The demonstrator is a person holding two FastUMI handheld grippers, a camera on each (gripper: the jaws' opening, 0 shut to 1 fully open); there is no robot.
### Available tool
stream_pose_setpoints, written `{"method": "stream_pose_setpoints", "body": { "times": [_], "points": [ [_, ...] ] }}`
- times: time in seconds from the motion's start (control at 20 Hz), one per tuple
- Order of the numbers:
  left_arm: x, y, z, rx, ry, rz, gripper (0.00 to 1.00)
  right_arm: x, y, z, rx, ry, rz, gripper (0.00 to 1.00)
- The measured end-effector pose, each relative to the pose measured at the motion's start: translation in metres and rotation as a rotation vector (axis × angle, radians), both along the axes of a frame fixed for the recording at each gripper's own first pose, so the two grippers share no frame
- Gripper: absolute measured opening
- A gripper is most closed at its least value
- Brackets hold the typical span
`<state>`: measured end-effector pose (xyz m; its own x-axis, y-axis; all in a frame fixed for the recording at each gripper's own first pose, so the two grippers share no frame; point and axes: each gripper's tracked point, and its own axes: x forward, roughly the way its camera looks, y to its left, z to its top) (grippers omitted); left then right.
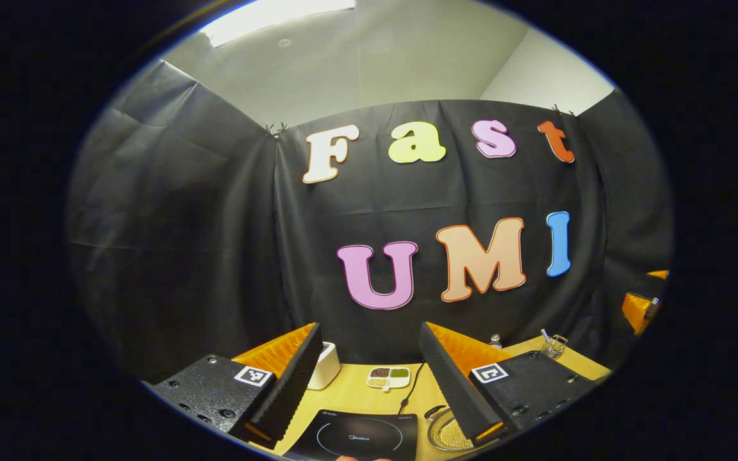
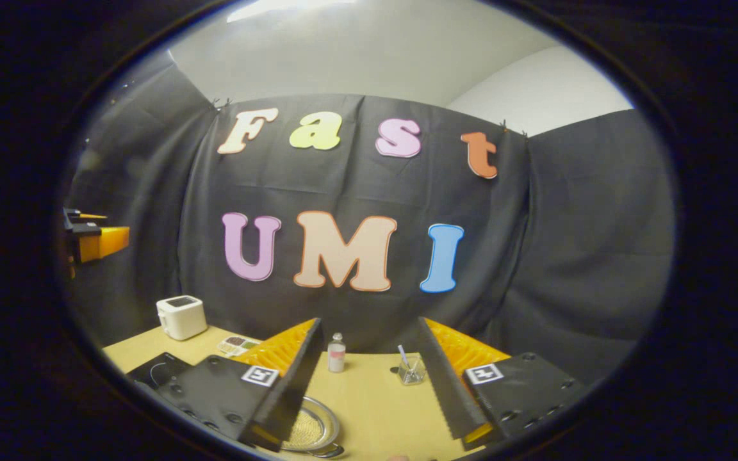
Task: First push the handle of the pot to place it horizontally, then grasp the pot with both hands and set it on the induction cooktop.
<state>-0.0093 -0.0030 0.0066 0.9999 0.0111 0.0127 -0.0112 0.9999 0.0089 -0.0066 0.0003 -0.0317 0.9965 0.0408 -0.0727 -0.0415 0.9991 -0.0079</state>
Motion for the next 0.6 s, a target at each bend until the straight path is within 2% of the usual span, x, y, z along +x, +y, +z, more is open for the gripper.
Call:
{"method": "stream_pose_setpoints", "body": {
  "times": [0.05,0.1,0.15,0.2,0.25,0.3,0.4,0.6],
  "points": [
    [0.001,0.000,0.000,0.002,0.000,0.002,0.97,-0.001,0.002,-0.007,-0.003,0.015,0.011,0.71],
    [0.000,-0.001,0.000,0.004,0.000,0.004,0.97,-0.002,0.005,-0.013,-0.007,0.034,0.018,0.64],
    [0.001,-0.002,0.000,0.006,0.000,0.003,0.97,0.000,0.006,-0.021,-0.011,0.051,0.023,0.49],
    [0.000,-0.001,0.000,0.010,0.001,0.004,0.97,0.000,0.008,-0.027,-0.013,0.063,0.027,0.41],
    [-0.001,0.000,0.000,0.013,-0.001,0.008,0.97,0.000,0.006,-0.032,-0.015,0.072,0.021,0.28],
    [-0.001,0.001,0.000,0.017,-0.002,0.011,0.99,0.000,0.006,-0.035,-0.013,0.079,0.021,0.20],
    [0.000,0.002,0.002,0.022,-0.006,0.017,0.97,-0.001,0.016,-0.049,0.003,0.108,0.054,0.03],
    [-0.001,0.005,0.004,0.026,-0.014,0.034,0.97,-0.004,0.032,-0.082,-0.011,0.171,0.116,0.05]
  ]
}}
